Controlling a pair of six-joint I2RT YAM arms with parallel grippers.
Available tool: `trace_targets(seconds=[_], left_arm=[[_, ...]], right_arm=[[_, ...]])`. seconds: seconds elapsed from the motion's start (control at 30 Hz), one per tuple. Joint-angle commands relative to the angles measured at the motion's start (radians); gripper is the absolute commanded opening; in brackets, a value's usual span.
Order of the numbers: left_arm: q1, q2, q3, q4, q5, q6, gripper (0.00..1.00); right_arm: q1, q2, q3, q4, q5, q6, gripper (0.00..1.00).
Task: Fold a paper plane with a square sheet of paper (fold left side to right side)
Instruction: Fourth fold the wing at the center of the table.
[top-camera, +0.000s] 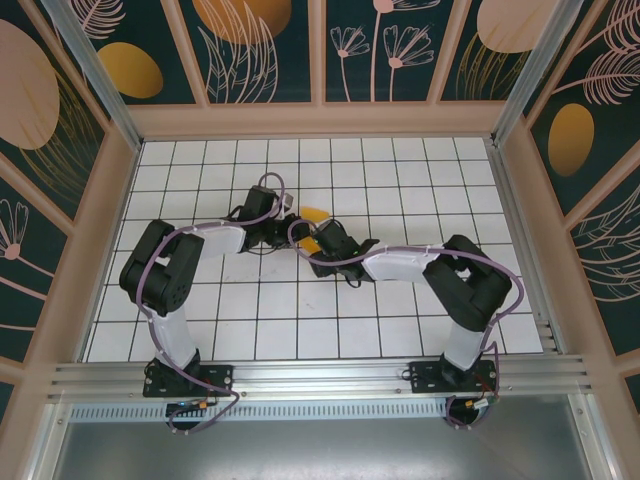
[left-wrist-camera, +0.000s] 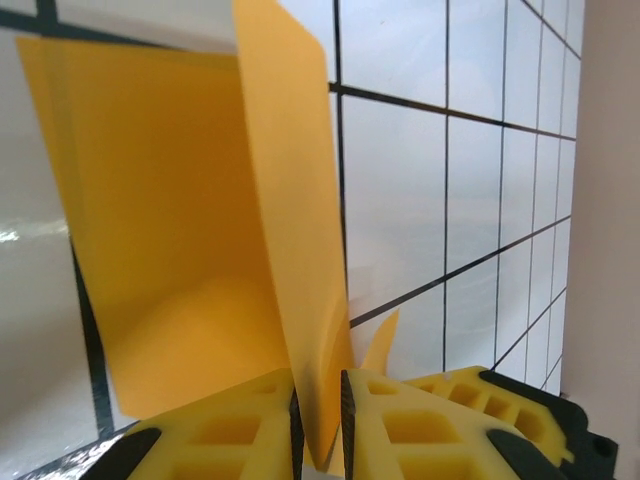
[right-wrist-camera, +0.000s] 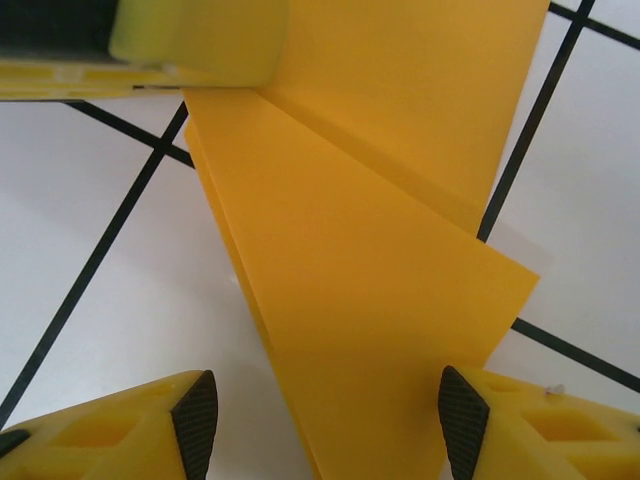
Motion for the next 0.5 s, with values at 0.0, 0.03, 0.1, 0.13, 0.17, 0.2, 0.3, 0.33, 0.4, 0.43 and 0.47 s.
trace_targets(seconds=[0.0, 0.03, 0.1, 0.13, 0.17, 0.2, 0.3, 0.33, 0.4, 0.43, 0.47], left_arm=[[-0.008, -0.034, 0.023, -0.021, 0.004, -0.004, 0.21], [-0.007, -0.037, 0.022, -0.022, 0.004, -0.005, 0.21], [-0.007, -0.037, 0.024, -0.025, 0.001, -0.003, 0.21], [-0.007, -0.037, 0.025, -0.027, 0.001, -0.002, 0.21], [-0.007, -0.038, 0.026, -0.028, 0.0, -0.001, 0.21], [-0.008, -0.037, 0.026, -0.029, 0.0, -0.001, 0.21], [-0.008, -0.036, 0.027, -0.031, -0.001, 0.001, 0.21], [-0.008, -0.037, 0.029, -0.034, -0.003, 0.002, 0.21], [-0.007, -0.038, 0.03, -0.038, -0.004, 0.004, 0.22], [-0.007, -0.04, 0.031, -0.04, -0.006, 0.007, 0.22], [-0.007, -0.043, 0.031, -0.044, -0.009, 0.008, 0.23]], right_arm=[[0.006, 0.029, 0.027, 0.008, 0.031, -0.009, 0.61], [0.007, 0.034, 0.027, 0.009, 0.028, -0.006, 0.6], [0.006, 0.04, 0.028, 0.011, 0.026, -0.004, 0.56], [0.007, 0.042, 0.028, 0.013, 0.025, -0.004, 0.54], [0.006, 0.044, 0.028, 0.012, 0.025, -0.002, 0.52], [0.007, 0.045, 0.027, 0.012, 0.024, 0.0, 0.51], [0.007, 0.047, 0.026, 0.013, 0.02, 0.001, 0.48], [0.006, 0.046, 0.026, 0.013, 0.02, 0.002, 0.46], [0.004, 0.048, 0.025, 0.016, 0.017, 0.003, 0.4], [0.002, 0.048, 0.023, 0.015, 0.013, 0.005, 0.38], [-0.001, 0.049, 0.022, 0.017, 0.009, 0.007, 0.37]])
